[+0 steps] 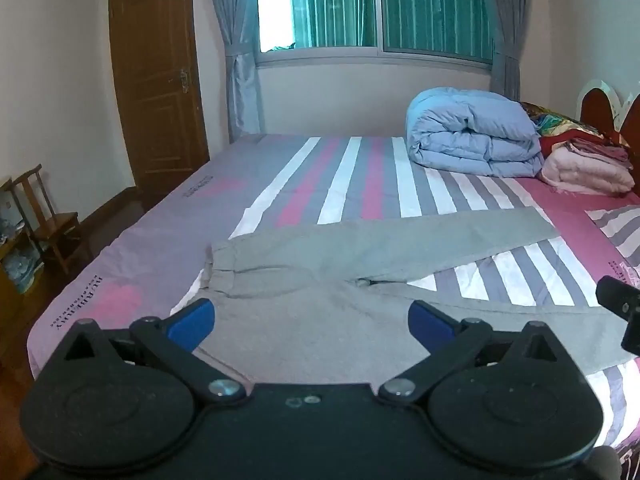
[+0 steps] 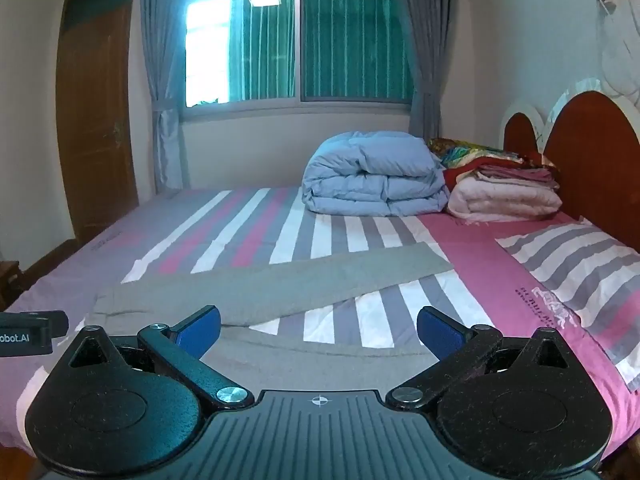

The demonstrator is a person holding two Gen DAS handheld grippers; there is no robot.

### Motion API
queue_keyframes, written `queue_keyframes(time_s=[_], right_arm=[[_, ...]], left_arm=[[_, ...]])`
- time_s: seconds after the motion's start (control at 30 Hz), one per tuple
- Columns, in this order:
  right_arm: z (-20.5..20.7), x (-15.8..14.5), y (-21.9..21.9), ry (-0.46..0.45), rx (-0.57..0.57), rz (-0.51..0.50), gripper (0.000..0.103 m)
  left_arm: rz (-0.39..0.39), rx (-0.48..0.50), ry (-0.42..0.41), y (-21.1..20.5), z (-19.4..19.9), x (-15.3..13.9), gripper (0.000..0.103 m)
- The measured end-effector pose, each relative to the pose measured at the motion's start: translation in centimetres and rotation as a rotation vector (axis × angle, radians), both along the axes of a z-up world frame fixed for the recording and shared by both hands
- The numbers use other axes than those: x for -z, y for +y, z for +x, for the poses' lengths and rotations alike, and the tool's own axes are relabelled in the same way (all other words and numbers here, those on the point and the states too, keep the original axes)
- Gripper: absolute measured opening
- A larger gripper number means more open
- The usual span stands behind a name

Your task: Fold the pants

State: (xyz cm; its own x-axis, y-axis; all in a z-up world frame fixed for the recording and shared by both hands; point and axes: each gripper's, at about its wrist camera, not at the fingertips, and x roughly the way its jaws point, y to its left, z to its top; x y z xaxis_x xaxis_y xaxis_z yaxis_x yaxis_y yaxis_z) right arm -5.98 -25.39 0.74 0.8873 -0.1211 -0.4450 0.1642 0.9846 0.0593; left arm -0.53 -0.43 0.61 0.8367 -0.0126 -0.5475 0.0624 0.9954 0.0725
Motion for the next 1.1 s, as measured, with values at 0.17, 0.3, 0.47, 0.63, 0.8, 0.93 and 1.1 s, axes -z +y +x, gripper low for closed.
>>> queue_keyframes(time_s=[0.17,0.3,0.47,0.63,0.8,0.93,1.1], right_arm=[[0.2,1.0,-0.1,0.023,-0.006,-0.009,0.103],[-0.3,1.6,-0.4,0.031,-0.004,-0.010,0.103],[-0.2,1.7,-0.9,0.034,0.005,-0.008,0.103],[-0.4,1.8,-0.7,0.040,0.006,-0.003,0.103],[-0.5,1.9,-1.0,0.036,0.014,-0.001,0.103],[-0.6,2.3,-0.8,0.034,0.021,0.000,0.103],[-0.6,2.2,-0.8,0.036,0.017,0.001,0.103]], left_arm=[[0.015,0.002,0.021,-0.4,0.5,0.6,0.097],[0.009,-0.002,0.038,-0.3,0.7,1.0,0.097],[0.015,-0.007,0.038,-0.2,0.5,1.1,0.097],[0.013,-0.011,0.045,0.0,0.3,1.3,0.097],[0.014,-0.007,0.045,0.0,0.2,1.5,0.097],[0.016,-0.010,0.046,-0.3,-0.1,1.6,0.097],[0.022,-0.008,0.048,-0.6,-0.1,1.6,0.097]])
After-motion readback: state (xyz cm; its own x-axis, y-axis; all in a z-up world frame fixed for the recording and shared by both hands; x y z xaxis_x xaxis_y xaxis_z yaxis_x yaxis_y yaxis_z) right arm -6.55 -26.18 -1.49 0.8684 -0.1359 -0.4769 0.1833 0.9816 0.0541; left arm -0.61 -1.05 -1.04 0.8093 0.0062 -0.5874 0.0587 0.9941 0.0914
